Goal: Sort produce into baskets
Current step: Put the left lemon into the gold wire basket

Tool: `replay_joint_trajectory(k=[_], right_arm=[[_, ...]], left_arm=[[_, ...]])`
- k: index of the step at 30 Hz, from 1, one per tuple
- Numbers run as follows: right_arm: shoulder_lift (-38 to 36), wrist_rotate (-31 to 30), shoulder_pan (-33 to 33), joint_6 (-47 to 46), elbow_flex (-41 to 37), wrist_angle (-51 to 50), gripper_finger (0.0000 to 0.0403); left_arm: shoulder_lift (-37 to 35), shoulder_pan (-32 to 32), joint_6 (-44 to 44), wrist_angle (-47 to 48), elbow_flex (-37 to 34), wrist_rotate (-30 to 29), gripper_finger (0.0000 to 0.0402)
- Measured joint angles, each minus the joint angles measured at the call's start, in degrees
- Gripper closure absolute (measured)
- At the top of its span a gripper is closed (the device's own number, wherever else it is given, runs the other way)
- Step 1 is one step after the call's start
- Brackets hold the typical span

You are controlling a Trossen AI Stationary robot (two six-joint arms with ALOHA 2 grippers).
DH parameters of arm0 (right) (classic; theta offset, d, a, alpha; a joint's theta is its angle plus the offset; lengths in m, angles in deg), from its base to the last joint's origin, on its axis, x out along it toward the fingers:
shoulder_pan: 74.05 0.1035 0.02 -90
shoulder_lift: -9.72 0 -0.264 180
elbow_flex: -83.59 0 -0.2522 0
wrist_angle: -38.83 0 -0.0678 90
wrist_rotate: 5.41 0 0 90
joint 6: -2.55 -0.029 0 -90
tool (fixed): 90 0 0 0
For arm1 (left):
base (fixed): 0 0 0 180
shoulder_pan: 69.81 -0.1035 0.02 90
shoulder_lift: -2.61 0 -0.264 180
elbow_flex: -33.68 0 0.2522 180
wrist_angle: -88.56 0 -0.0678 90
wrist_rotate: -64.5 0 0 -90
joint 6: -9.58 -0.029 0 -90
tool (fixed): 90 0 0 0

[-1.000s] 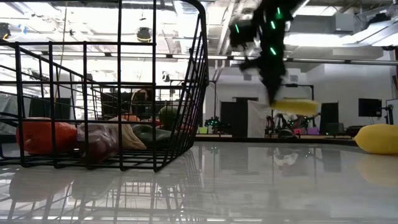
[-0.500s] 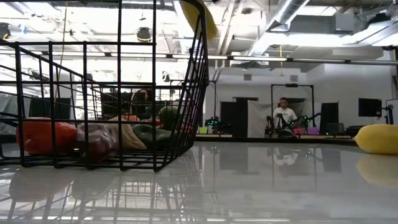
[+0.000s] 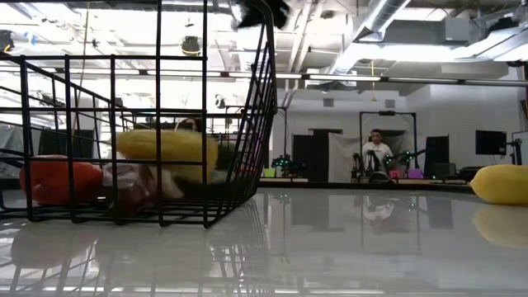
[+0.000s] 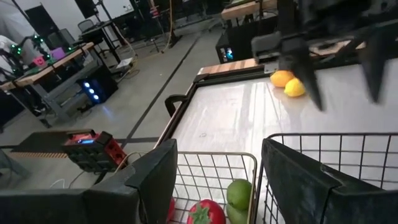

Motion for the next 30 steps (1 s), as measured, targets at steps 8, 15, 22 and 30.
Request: replay_joint_trajectory(k=[8,15,22,30], right_arm=[[-1.63,-4.46,-1.73,-19.26,-3.71,-37.86,0.0117],[-1.58,-4.66,-0.02,-27.70,-12.23,-50.80,0.0117],[-3.07,-4.37,0.36,-30.08,-23.66,-48.88,0.0117],[-11.58,0.06,-1.15,-35.90,-38.60,-40.68,0.0116]], left_arm=[[0.00,0.01,0.03,0.85,0.00,-0.04,0.0178],[0.02,0.02,1.39,0.93,0.01,0.39,0.0178],[0.00,0.02,2.39,1.92,0.00,0.43,0.0178],[0.00,0.02,2.84,3.52,0.02,0.48,0.0178]])
